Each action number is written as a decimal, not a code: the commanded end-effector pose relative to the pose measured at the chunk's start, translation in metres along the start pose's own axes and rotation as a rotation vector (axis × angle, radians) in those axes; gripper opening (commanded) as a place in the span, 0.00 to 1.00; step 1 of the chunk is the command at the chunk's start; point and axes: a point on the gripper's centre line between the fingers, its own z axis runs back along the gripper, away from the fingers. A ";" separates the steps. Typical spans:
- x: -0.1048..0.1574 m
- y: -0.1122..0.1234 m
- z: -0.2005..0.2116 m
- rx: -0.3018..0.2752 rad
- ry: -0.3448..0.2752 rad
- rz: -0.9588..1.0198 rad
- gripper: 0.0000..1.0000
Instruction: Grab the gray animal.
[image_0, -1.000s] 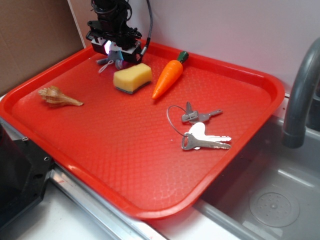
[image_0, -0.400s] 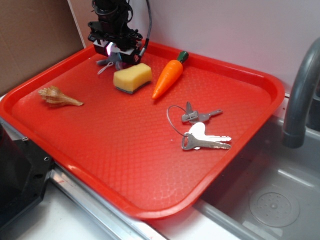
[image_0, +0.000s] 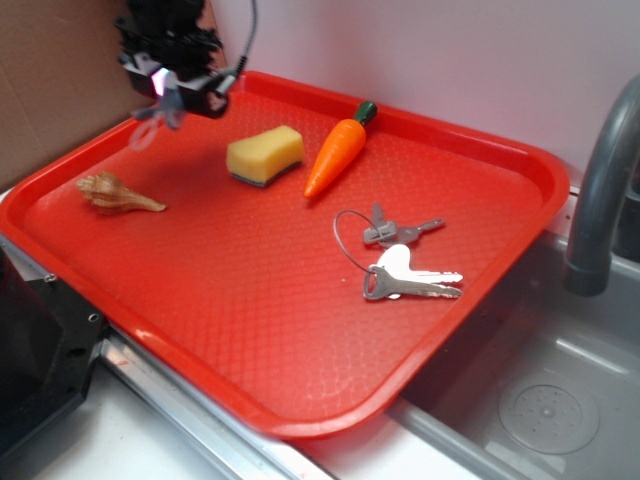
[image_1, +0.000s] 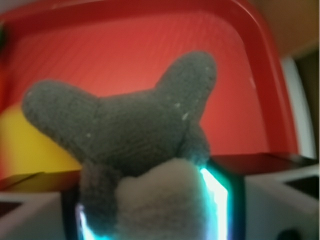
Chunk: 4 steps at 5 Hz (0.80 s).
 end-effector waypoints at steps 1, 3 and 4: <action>-0.028 -0.015 0.113 -0.163 -0.097 -0.110 0.00; -0.034 -0.028 0.131 0.005 -0.003 -0.052 0.00; -0.032 -0.030 0.122 -0.016 0.027 -0.072 0.00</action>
